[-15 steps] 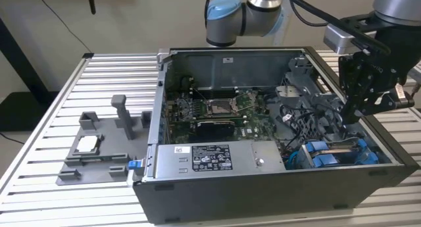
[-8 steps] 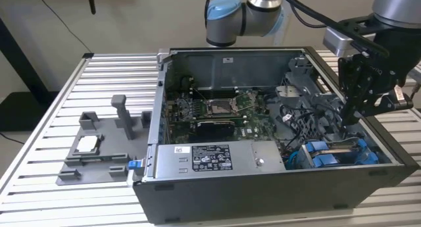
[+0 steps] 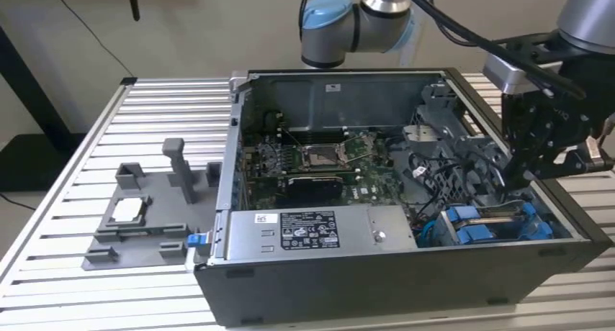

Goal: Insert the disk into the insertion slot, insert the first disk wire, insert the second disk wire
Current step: 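Insert the first disk wire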

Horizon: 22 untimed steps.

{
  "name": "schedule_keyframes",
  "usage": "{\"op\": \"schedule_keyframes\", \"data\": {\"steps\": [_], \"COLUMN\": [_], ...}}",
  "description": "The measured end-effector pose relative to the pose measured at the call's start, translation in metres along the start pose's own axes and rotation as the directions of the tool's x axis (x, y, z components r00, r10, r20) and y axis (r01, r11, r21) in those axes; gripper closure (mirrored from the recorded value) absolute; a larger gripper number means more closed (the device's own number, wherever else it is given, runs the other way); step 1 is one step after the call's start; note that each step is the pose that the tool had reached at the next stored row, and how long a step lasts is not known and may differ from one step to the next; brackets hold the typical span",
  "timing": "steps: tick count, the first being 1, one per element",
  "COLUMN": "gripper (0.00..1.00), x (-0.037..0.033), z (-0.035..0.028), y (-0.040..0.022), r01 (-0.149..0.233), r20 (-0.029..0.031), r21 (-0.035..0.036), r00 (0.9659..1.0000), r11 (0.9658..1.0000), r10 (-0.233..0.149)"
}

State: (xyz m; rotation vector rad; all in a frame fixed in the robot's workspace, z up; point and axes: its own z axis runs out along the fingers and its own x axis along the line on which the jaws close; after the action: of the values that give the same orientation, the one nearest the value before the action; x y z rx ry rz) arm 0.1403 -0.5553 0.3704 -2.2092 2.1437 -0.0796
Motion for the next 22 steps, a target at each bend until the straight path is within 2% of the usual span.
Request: {"op": "schedule_keyframes", "data": {"steps": [2,3,5,7,8,11,13,14,22], "gripper": [0.81,0.81,0.81,0.81,0.81,0.81,0.81,0.81,0.81], "x": [0.0037,0.0059,0.01,0.0131,0.0143,0.0176,0.0191,0.0195,0.0197], "z": [0.0015,0.002,0.0023,0.0032,0.004,0.0066,0.0086,0.0099,0.0221], "y": [-0.0003,-0.0007,-0.0022,-0.0048,-0.0063,-0.0087,-0.0098,-0.0102,-0.0105], "r01": [-0.001,-0.001,-0.002,-0.002,-0.002,-0.003,-0.003,-0.003,-0.004], "r20": [0.0155,0.0171,0.0175,0.0184,0.0212,0.043,0.0554,0.0593,0.0615], "r21": [0.0002,-0.0036,-0.0268,-0.0416,-0.0435,-0.043,-0.0427,-0.0426,-0.0425], "r00": [0.9999,0.9999,0.9998,0.9998,0.9998,0.9991,0.9984,0.9982,0.9981], "r11": [1.0,1.0,0.9996,0.9991,0.9991,0.9991,0.9991,0.9991,0.9991], "r10": [0.001,0.001,0.002,0.002,0.003,0.004,0.005,0.006,0.007]}}
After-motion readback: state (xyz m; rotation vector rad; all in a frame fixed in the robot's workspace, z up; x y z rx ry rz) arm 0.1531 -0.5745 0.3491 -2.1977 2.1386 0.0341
